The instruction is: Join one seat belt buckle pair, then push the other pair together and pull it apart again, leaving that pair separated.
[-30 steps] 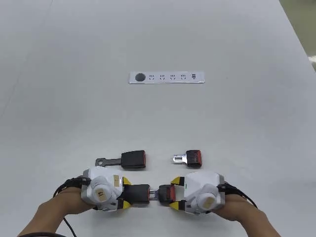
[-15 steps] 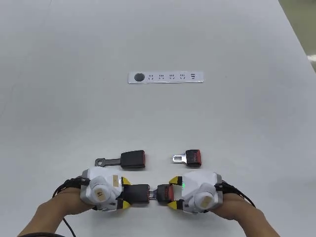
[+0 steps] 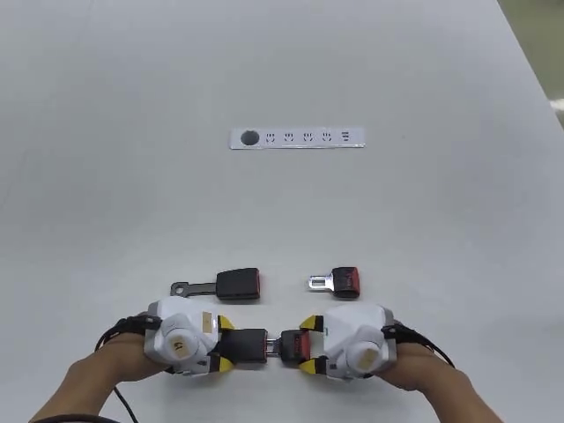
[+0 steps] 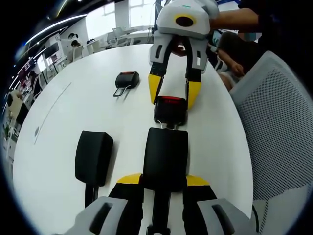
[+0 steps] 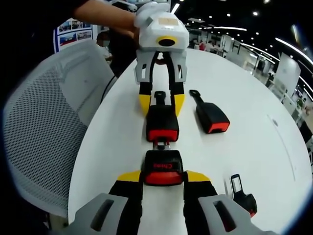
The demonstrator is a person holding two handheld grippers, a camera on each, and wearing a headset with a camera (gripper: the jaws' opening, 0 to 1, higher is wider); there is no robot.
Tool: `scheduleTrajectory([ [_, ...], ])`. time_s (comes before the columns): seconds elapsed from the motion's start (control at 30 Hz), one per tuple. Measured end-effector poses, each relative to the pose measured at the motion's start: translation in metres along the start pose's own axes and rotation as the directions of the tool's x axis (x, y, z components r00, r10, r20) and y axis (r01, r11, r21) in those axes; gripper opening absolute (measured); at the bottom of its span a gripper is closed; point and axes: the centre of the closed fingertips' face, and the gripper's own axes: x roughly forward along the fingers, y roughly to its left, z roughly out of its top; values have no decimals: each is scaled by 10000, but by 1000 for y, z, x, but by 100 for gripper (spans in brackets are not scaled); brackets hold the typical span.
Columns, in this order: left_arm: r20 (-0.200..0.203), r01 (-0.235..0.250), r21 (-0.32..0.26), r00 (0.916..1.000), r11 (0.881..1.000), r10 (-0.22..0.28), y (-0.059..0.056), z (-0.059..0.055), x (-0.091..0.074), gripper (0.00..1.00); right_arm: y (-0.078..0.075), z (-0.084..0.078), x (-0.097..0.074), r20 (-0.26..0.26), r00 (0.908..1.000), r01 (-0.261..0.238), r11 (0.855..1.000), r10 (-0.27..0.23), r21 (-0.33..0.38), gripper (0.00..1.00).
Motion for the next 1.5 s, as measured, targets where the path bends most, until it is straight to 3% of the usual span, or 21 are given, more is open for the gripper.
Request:
scheduleTrajectory([
  [0.4,-6,-14,-19,10000,10000,14,0,1,-1,30,0,4,1,-93,9999,-114,9999,114,-17,26],
  [0.6,-33,-39,-40,10000,10000,39,0,0,0,30,0,9,8,95,9999,-124,9999,124,11,26],
  [1.13,16,-47,-79,10000,10000,47,0,4,-1,29,-5,9,22,165,9998,-73,9997,69,237,25],
  [1.5,-102,-39,-52,9999,10000,38,1,4,0,29,-4,8,20,138,9999,-15,9996,11,280,25],
])
